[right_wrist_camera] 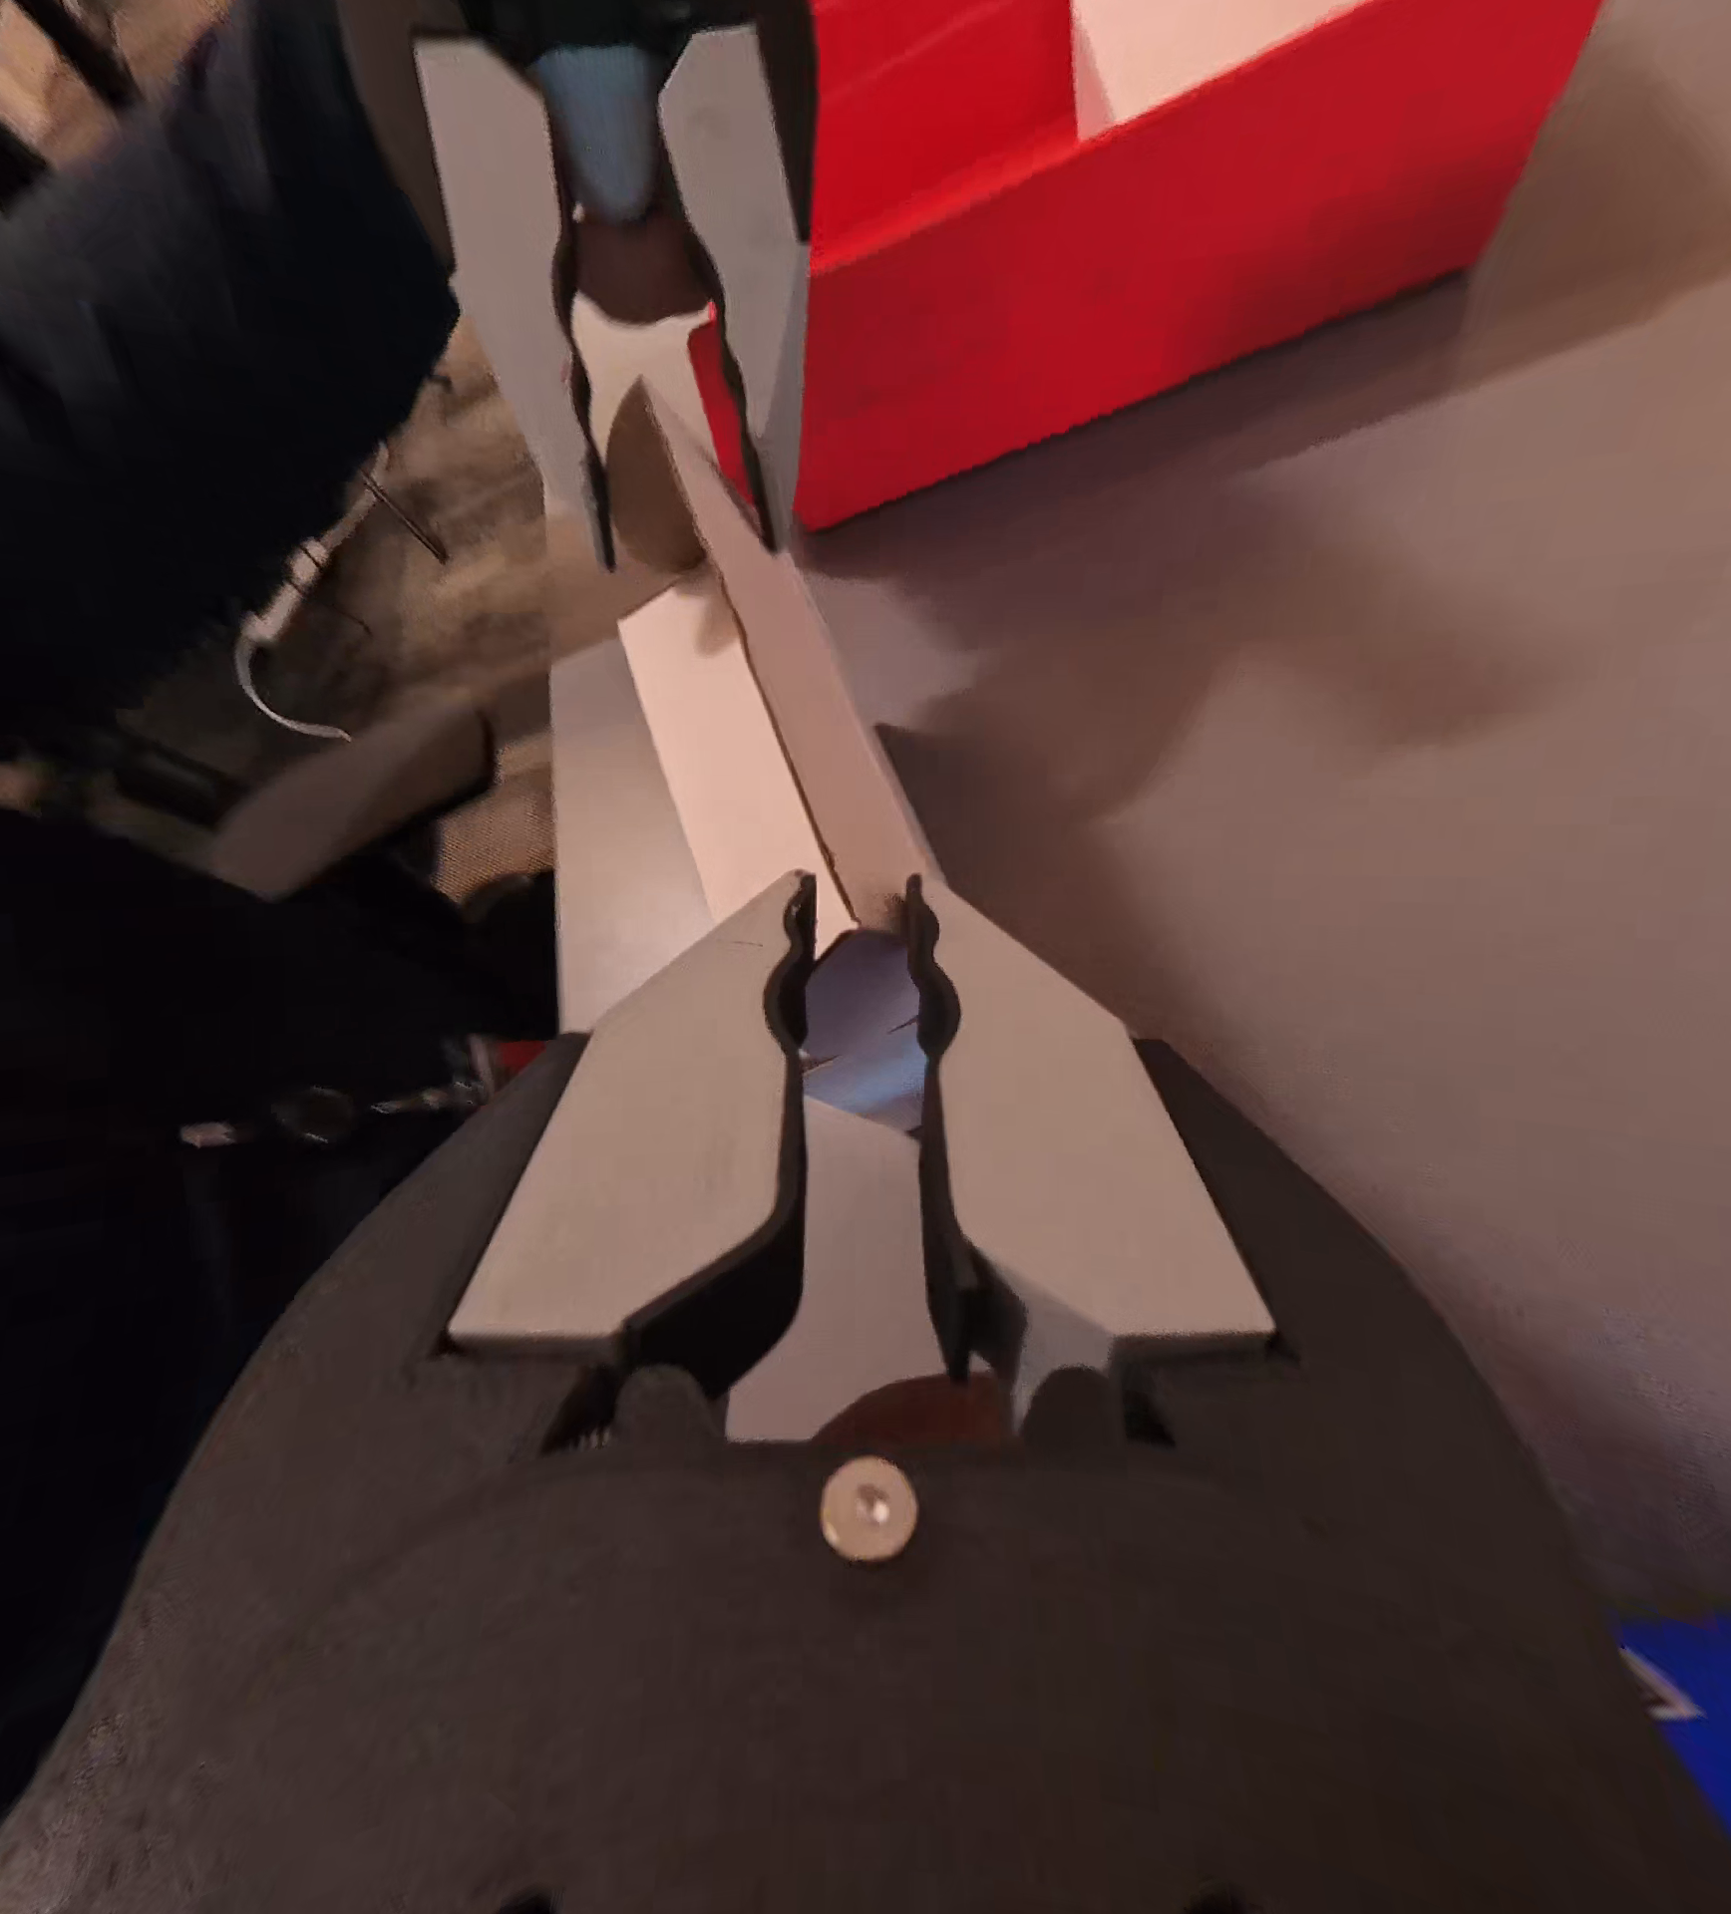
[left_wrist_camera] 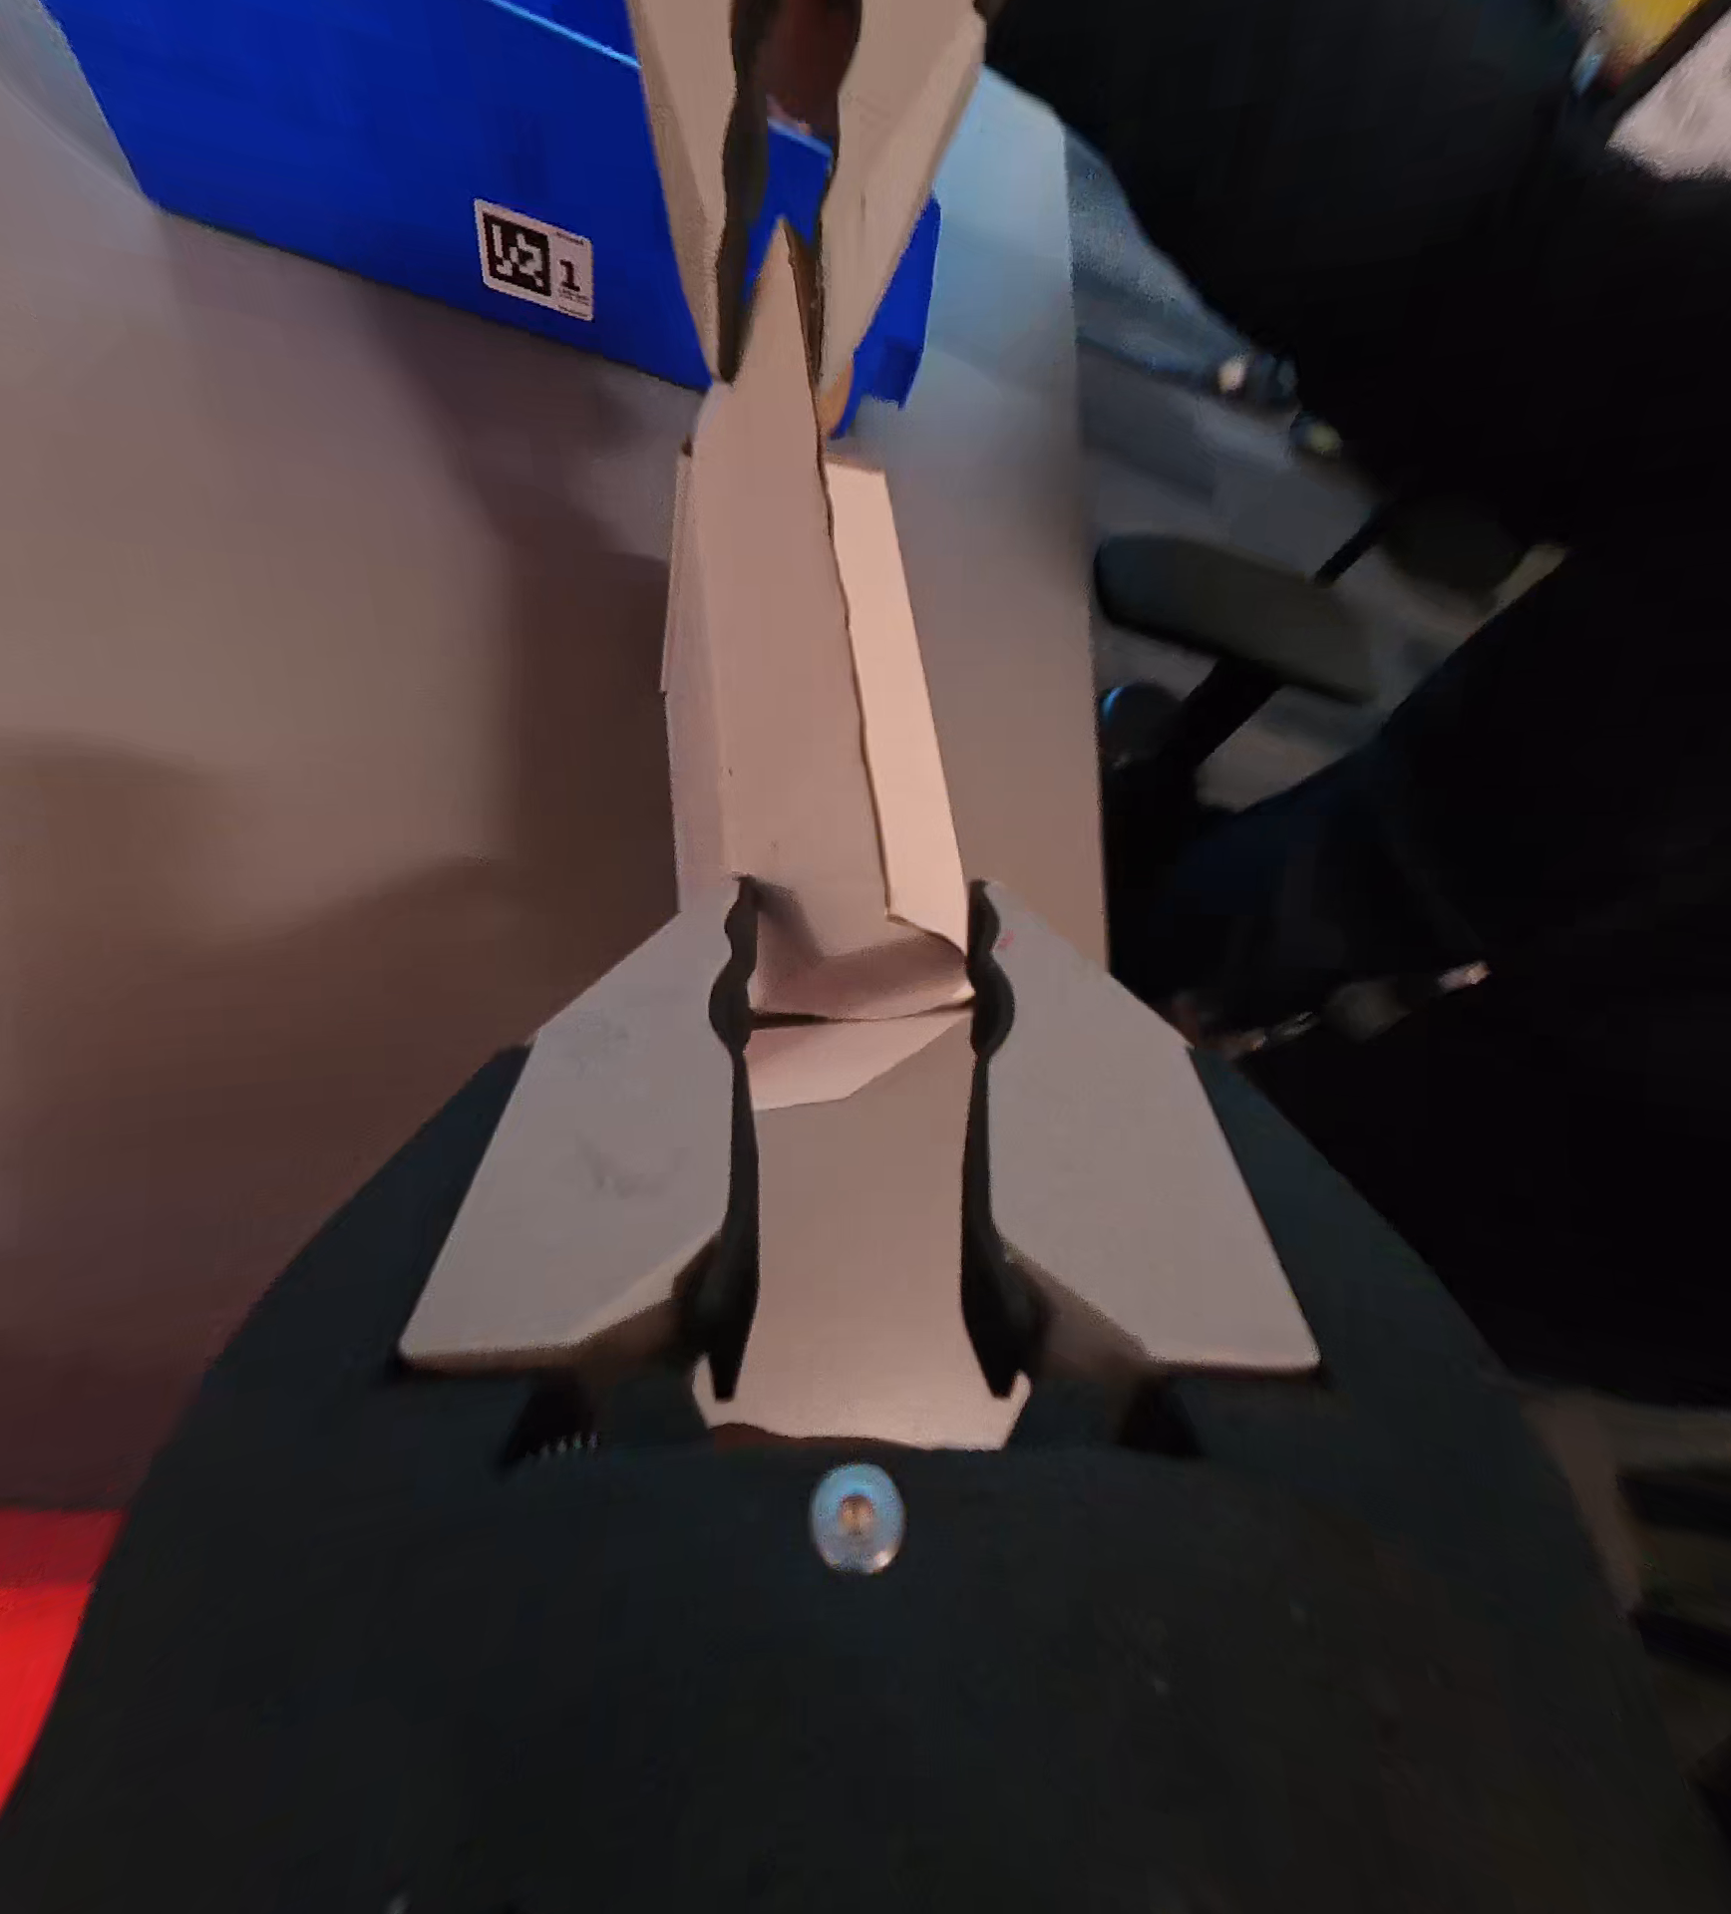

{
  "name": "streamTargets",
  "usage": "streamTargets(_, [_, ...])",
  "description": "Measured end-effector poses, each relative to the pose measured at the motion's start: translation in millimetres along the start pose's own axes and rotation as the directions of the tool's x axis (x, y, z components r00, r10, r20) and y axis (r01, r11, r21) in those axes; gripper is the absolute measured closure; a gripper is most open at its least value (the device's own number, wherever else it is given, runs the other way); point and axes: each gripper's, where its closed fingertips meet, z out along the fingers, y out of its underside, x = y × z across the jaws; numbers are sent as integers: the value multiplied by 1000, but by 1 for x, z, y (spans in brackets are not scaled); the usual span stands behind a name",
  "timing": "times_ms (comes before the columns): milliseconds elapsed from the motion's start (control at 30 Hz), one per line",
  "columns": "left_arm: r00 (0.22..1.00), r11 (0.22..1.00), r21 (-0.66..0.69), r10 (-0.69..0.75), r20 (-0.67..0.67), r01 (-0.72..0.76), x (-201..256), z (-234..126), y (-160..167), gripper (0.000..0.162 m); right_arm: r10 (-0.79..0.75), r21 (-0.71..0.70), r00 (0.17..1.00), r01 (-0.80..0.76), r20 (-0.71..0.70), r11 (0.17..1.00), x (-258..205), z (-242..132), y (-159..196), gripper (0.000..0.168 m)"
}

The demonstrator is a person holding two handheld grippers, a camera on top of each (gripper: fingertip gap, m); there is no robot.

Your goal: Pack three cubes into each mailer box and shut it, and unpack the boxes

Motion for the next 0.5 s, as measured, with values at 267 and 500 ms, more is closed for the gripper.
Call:
streamTargets(267, [932,892,275,-360,-43,358,-14,-5,-26,147,320,92,947,-320,14,943,7,8,-12,155])
streamTargets(500, [937,934,309,-259,234,181,-2,-26,-31,118,245,148,967,-233,-73,961,-3,9,-9,155])
